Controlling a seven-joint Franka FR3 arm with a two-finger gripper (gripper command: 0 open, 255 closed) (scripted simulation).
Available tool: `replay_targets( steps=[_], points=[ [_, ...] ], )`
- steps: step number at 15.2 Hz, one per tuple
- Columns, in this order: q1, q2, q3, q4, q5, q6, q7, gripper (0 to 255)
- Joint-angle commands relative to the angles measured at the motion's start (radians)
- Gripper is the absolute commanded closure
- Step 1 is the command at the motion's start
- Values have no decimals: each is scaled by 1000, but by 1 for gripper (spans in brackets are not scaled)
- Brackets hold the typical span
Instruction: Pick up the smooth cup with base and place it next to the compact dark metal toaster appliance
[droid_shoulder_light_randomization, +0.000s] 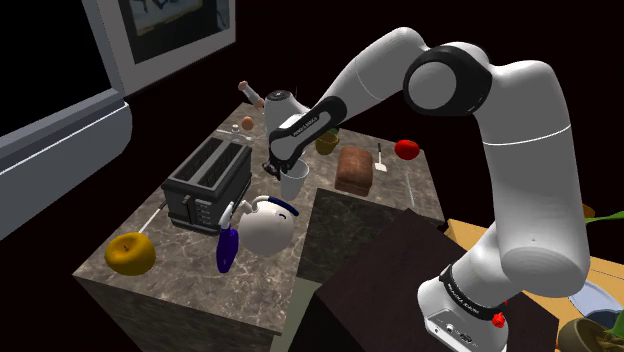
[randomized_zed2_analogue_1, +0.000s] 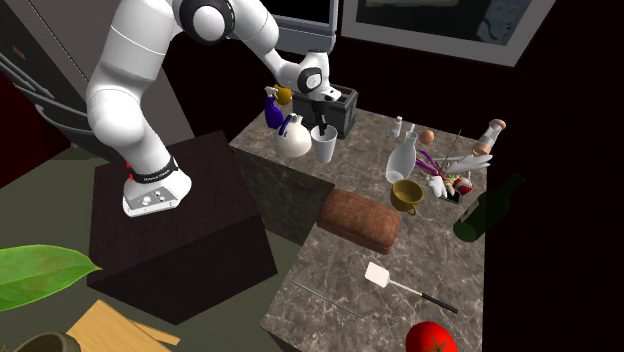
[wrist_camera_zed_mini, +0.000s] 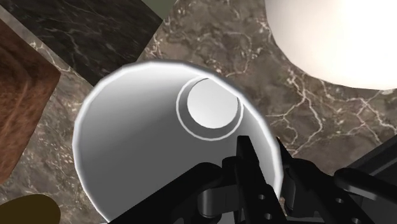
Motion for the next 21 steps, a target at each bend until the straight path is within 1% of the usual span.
replay_targets(
  steps=[1, 3, 4, 9, 13, 21],
  points=[
    [0, 0, 0, 0, 0, 0, 0, 255],
    [0, 0, 0, 0, 0, 0, 0, 255],
    [0, 0, 0, 0, 0, 0, 0, 0],
    [0, 0, 0, 0, 0, 0, 0, 0],
    [5, -97, 13, -20, 13, -78, -8, 0],
    [5, -97, 12, -20, 13, -78, -8, 0]
  ],
)
